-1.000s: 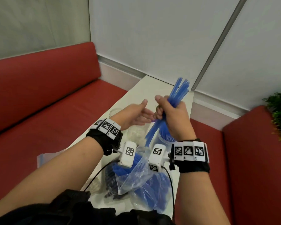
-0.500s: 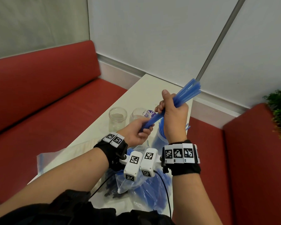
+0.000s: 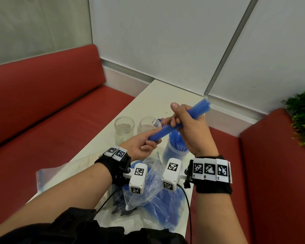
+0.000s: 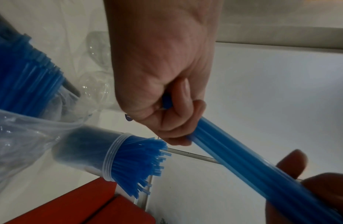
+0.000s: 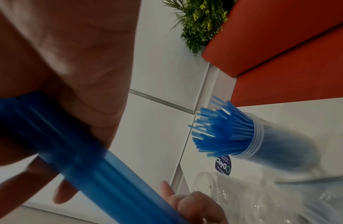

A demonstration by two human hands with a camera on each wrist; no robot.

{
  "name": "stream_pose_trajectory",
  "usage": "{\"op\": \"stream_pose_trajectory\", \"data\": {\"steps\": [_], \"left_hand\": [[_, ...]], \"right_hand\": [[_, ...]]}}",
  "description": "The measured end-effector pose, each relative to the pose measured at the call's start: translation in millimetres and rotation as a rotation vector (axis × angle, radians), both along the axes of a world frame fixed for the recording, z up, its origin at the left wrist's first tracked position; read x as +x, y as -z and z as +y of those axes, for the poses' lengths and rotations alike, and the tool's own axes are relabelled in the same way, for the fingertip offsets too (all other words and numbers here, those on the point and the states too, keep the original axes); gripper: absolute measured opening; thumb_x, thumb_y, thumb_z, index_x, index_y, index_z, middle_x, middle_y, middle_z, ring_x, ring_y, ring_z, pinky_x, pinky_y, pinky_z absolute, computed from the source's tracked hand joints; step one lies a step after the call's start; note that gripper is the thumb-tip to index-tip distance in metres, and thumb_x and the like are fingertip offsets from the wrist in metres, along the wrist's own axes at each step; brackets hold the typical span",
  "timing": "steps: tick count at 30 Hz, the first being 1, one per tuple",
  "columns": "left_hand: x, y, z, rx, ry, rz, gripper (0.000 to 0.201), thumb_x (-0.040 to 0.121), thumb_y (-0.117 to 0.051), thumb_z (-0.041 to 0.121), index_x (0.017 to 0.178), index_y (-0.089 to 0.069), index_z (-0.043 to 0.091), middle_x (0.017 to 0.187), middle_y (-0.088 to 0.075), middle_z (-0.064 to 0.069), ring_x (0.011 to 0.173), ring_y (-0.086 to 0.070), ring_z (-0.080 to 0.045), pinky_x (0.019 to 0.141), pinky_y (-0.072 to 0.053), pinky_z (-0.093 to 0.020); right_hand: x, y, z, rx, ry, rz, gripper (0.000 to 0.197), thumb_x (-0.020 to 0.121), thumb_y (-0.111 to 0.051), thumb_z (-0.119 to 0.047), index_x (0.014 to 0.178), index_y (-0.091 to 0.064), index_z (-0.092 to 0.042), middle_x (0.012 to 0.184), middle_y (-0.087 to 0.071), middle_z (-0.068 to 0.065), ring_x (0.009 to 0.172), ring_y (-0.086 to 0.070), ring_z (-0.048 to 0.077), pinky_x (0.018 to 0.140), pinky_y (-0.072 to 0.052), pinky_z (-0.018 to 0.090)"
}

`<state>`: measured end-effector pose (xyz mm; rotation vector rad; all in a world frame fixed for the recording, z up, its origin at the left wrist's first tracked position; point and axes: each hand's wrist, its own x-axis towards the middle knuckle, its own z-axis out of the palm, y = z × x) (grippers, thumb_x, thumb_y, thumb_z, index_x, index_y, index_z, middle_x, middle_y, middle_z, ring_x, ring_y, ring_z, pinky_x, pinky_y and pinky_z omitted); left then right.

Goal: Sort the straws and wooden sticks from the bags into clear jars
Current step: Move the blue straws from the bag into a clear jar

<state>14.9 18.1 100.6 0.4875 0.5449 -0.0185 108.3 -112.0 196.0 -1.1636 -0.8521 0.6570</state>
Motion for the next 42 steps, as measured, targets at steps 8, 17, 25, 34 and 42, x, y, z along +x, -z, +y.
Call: {"op": "stream_pose_trajectory", "data": {"steps": [8, 17, 25, 34, 42], "left_hand": [[5, 16, 13, 0.138, -0.048, 0.129, 0.020, 0.096, -0.056, 0.021, 0.082, -0.048, 0.010, 0.061, -0.039, 0.003, 0.030, -0.027, -0.001, 0.025, -0.013, -0.012], [7, 27, 23, 0.848, 0.027, 0.288, 0.027, 0.099, -0.051, 0.027, 0.095, -0.065, 0.004, 0.084, -0.061, -0.010, 0.061, -0.053, -0.016, 0.054, -0.043, -0.023], [12, 54, 14, 1.639, 0.430, 0.381, 0.020, 0.090, -0.057, 0.007, 0.094, -0.074, -0.002, 0.098, -0.074, -0.007, 0.084, -0.064, -0.017, 0.077, -0.050, -0.026], [1, 103, -7, 2.098, 1.069, 0.140, 0.036, 0.096, -0.053, 0.016, 0.131, -0.056, 0.007, 0.136, -0.052, -0.012, 0.119, -0.053, -0.029, 0.104, -0.037, -0.034], [-6, 103, -5, 2.246, 1.233, 0.344, 0.020, 0.095, -0.055, 0.013, 0.114, -0.062, 0.013, 0.119, -0.065, -0.005, 0.110, -0.061, -0.028, 0.093, -0.044, -0.042]], "right_hand": [[33, -11, -29, -0.424, -0.132, -0.312, 0.022, 0.085, -0.079, -0.037, 0.093, -0.079, -0.016, 0.097, -0.077, 0.009, 0.096, -0.074, 0.024, 0.083, -0.060, 0.033], [80, -18, -27, -0.294, 0.443, -0.363, 0.015, 0.085, -0.077, -0.019, 0.073, -0.078, -0.027, 0.075, -0.076, 0.002, 0.074, -0.073, 0.019, 0.073, -0.062, 0.031], [103, 46, 4, -0.663, 0.568, -0.448, 0.015, 0.088, -0.068, -0.017, 0.080, -0.072, -0.005, 0.075, -0.072, 0.014, 0.064, -0.066, 0.020, 0.066, -0.055, 0.037], [105, 99, 34, -0.907, 0.453, -0.481, 0.033, 0.089, -0.072, -0.037, 0.111, -0.070, -0.013, 0.111, -0.070, 0.011, 0.100, -0.067, 0.030, 0.091, -0.055, 0.047], [83, 118, 46, -0.748, 0.565, -1.061, 0.047, 0.109, -0.034, -0.035, 0.153, -0.039, -0.018, 0.163, -0.029, 0.008, 0.154, -0.015, 0.028, 0.125, -0.009, 0.049]]}}
